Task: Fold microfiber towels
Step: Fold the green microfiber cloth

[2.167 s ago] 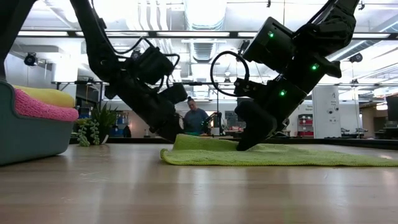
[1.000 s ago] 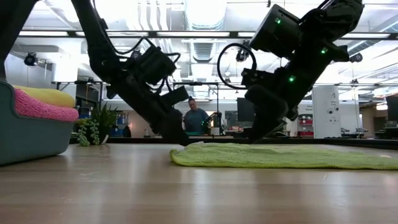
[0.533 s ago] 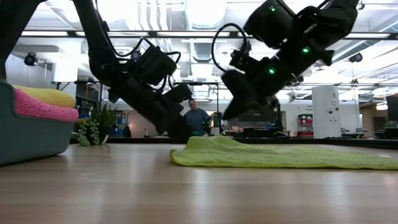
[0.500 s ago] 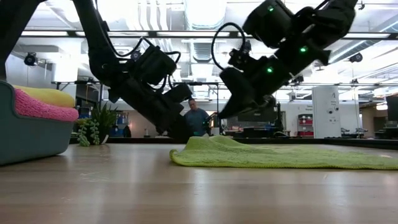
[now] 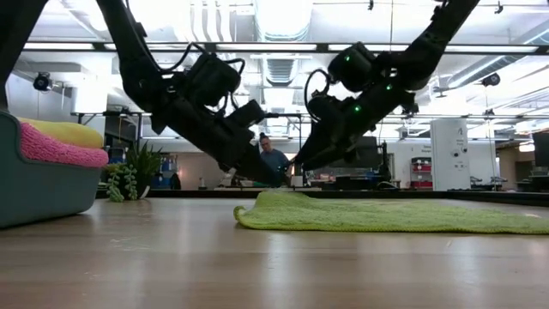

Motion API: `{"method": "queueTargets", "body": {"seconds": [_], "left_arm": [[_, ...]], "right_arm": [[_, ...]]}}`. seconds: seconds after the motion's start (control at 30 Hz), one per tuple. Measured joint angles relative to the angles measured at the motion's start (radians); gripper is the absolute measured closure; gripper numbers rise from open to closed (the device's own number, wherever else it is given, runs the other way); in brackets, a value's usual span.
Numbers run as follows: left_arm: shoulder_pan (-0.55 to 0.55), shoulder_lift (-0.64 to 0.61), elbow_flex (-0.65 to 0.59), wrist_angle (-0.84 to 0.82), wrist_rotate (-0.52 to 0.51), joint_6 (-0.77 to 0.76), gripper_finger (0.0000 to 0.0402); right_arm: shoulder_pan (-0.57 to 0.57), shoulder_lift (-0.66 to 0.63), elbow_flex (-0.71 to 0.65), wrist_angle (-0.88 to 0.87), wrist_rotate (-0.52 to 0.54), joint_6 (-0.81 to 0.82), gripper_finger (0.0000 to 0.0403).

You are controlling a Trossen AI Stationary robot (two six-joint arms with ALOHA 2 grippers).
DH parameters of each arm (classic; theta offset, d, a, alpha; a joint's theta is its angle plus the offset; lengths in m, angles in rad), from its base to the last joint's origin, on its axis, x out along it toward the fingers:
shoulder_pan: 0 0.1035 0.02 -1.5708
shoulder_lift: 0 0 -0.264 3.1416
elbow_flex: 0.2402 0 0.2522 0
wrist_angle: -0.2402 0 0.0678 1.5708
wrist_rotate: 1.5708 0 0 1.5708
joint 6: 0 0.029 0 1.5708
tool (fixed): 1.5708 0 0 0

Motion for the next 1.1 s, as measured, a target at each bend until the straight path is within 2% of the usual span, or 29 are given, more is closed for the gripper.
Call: {"method": "queueTargets", "body": {"seconds": [0.1, 0.3, 0.67, 0.8, 1.1], "left_arm": [[0.0, -0.02, -0.001, 0.0, 0.0, 0.017, 0.0402], [0.0, -0.058, -0.007, -0.013, -0.019, 0.022, 0.0402], [0.002, -0.2, -0.025, -0.107, -0.099, 0.052, 0.0402], [0.002, -0.24, -0.034, -0.11, -0.099, 0.052, 0.0402], [0.002, -0.262, -0.034, -0.108, -0.099, 0.073, 0.0402]], "right_arm": [[-0.048, 0.017, 0.012, 0.0, -0.076, -0.056, 0.0201], [-0.06, 0.059, 0.016, 0.004, -0.1, -0.177, 0.0186], [-0.056, 0.164, 0.057, 0.034, -0.105, -0.199, 0.0188], [-0.055, 0.192, 0.08, 0.035, -0.177, -0.19, 0.0188], [-0.032, 0.246, 0.095, 0.044, -0.192, -0.19, 0.0188]]}}
